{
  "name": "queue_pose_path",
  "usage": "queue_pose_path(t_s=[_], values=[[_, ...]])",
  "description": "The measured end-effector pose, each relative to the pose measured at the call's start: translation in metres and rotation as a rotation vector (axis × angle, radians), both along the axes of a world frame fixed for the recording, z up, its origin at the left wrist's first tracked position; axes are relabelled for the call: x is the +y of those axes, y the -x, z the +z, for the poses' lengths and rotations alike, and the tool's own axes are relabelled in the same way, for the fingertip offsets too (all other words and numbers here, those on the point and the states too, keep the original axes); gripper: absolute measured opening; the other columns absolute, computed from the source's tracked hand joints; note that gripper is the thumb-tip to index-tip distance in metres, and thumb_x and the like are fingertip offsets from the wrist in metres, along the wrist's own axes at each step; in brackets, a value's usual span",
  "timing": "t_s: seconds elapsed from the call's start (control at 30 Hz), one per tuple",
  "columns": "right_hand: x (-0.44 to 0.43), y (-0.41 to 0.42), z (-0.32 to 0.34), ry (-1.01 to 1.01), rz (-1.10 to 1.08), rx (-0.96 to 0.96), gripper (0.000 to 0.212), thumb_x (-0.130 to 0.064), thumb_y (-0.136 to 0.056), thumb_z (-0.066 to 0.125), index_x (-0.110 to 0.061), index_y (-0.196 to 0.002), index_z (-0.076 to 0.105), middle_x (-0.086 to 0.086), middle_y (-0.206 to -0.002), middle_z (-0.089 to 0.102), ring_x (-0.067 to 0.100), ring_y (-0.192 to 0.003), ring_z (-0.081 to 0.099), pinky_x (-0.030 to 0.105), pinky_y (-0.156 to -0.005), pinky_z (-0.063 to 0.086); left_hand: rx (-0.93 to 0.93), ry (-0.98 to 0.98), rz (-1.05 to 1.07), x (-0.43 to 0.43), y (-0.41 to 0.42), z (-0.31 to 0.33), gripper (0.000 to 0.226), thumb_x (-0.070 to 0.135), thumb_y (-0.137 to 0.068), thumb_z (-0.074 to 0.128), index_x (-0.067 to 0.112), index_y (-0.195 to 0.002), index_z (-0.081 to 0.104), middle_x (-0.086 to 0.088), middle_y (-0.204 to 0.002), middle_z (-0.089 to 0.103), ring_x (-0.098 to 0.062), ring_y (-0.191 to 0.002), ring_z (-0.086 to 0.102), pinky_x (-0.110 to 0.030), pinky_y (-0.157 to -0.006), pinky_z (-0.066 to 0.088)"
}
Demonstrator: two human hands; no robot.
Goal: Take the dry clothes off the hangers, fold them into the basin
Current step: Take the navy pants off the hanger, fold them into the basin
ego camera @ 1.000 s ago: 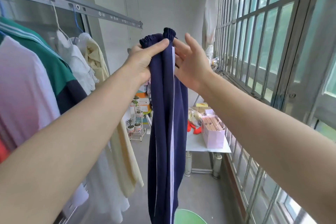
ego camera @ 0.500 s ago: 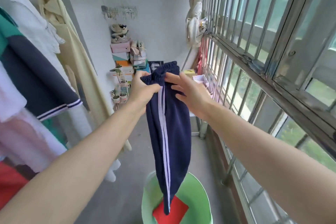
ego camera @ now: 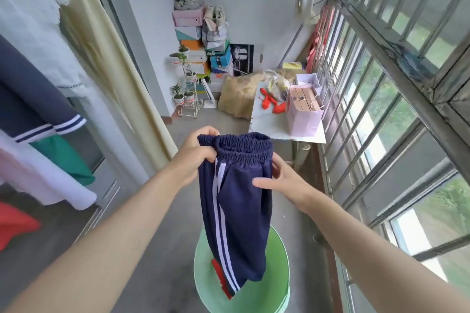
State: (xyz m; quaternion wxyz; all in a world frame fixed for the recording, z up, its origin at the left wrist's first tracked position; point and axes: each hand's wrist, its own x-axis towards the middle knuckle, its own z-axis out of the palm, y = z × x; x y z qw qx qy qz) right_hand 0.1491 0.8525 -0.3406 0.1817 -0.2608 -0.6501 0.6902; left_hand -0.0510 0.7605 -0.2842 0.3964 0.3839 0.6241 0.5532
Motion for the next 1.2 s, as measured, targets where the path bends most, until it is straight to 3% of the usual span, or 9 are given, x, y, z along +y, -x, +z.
queue_pose_path(t_s=[0.13,0.33,0.47,0.57,0.67,0.83,0.97,1.07,1.2], values=[[0.007,0.007,-0.007,-0.006,0.076,-0.033,0.048,0.005,-0.076,0.073,-0.012,-0.118,0.058,0.000,-0.119,0.067,0.007,-0.107,0.063,0.017,-0.089,0.046,0.021,0.037,-0.109,0.005,-0.003,-0.006,0.035,-0.007,-0.045,0.041,0.012,-0.075,0.044,0.003,-0.061,0.042,-0.010,-0.053,0.037,-0.021,-0.046,0.029],[0.016,0.008,-0.009,0.034,0.098,0.025,0.047,-0.010,-0.072,0.071,-0.008,-0.118,0.060,0.000,-0.113,0.069,0.006,-0.103,0.064,0.013,-0.083,0.048,0.022,0.146,-0.201,0.002,0.007,-0.009,0.039,-0.008,-0.048,0.038,0.011,-0.082,0.046,0.002,-0.064,0.046,-0.011,-0.057,0.040,-0.024,-0.051,0.029],[0.021,0.018,-0.015,-0.053,-0.084,-0.018,0.048,-0.009,-0.073,0.080,-0.011,-0.118,0.062,-0.002,-0.110,0.071,0.008,-0.101,0.066,0.021,-0.084,0.051,-0.043,0.211,-0.240,0.000,0.006,-0.014,0.046,-0.007,-0.054,0.039,0.014,-0.094,0.047,-0.004,-0.076,0.049,-0.016,-0.063,0.045,-0.026,-0.054,0.035],[0.019,0.023,-0.024,-0.113,-0.184,-0.018,0.043,-0.012,-0.072,0.080,-0.017,-0.111,0.064,-0.005,-0.106,0.071,0.008,-0.099,0.066,0.025,-0.088,0.052,-0.044,0.210,-0.250,-0.001,0.002,-0.023,0.051,-0.005,-0.058,0.043,0.015,-0.104,0.049,-0.005,-0.094,0.055,-0.019,-0.076,0.051,-0.030,-0.064,0.041],[0.014,0.028,-0.027,-0.059,-0.235,0.034,0.039,-0.008,-0.073,0.080,-0.017,-0.108,0.065,-0.005,-0.104,0.072,0.007,-0.097,0.067,0.019,-0.081,0.051,-0.134,0.134,-0.145,-0.005,0.004,-0.032,0.056,-0.007,-0.061,0.047,0.013,-0.113,0.049,-0.008,-0.114,0.057,-0.022,-0.094,0.057,-0.041,-0.083,0.046],[0.012,0.035,-0.024,-0.001,-0.298,0.084,0.038,-0.005,-0.074,0.078,-0.014,-0.108,0.066,0.000,-0.105,0.072,0.012,-0.098,0.068,0.024,-0.084,0.055,-0.388,0.055,-0.044,-0.008,0.017,-0.059,0.046,0.008,-0.076,0.062,0.000,-0.121,0.054,-0.016,-0.117,0.063,-0.024,-0.103,0.063,-0.036,-0.094,0.050],[0.009,0.034,-0.023,-0.018,-0.362,0.072,0.037,-0.007,-0.075,0.078,-0.010,-0.109,0.065,0.001,-0.104,0.073,0.012,-0.097,0.068,0.021,-0.080,0.054,-0.123,0.218,-0.171,-0.015,0.012,-0.078,0.054,0.022,-0.073,0.072,0.013,-0.123,0.055,-0.002,-0.122,0.066,-0.016,-0.111,0.063,-0.030,-0.095,0.050],[0.007,0.034,-0.020,-0.051,-0.358,0.066,0.042,-0.008,-0.075,0.078,-0.011,-0.113,0.061,-0.001,-0.106,0.071,0.007,-0.097,0.067,0.017,-0.080,0.053,0.100,0.231,-0.047,-0.008,0.007,-0.084,0.043,0.030,-0.073,0.068,0.019,-0.114,0.062,0.001,-0.113,0.070,-0.016,-0.107,0.064,-0.037,-0.097,0.050],[0.013,0.021,-0.015,-0.100,-0.262,-0.022,0.056,-0.006,-0.069,0.082,-0.009,-0.117,0.053,0.000,-0.109,0.069,0.006,-0.098,0.065,0.021,-0.086,0.052,-0.072,0.209,0.013,-0.005,0.009,-0.081,0.022,0.018,-0.095,0.052,0.013,-0.113,0.064,-0.006,-0.112,0.070,-0.023,-0.107,0.065,-0.047,-0.103,0.044]])
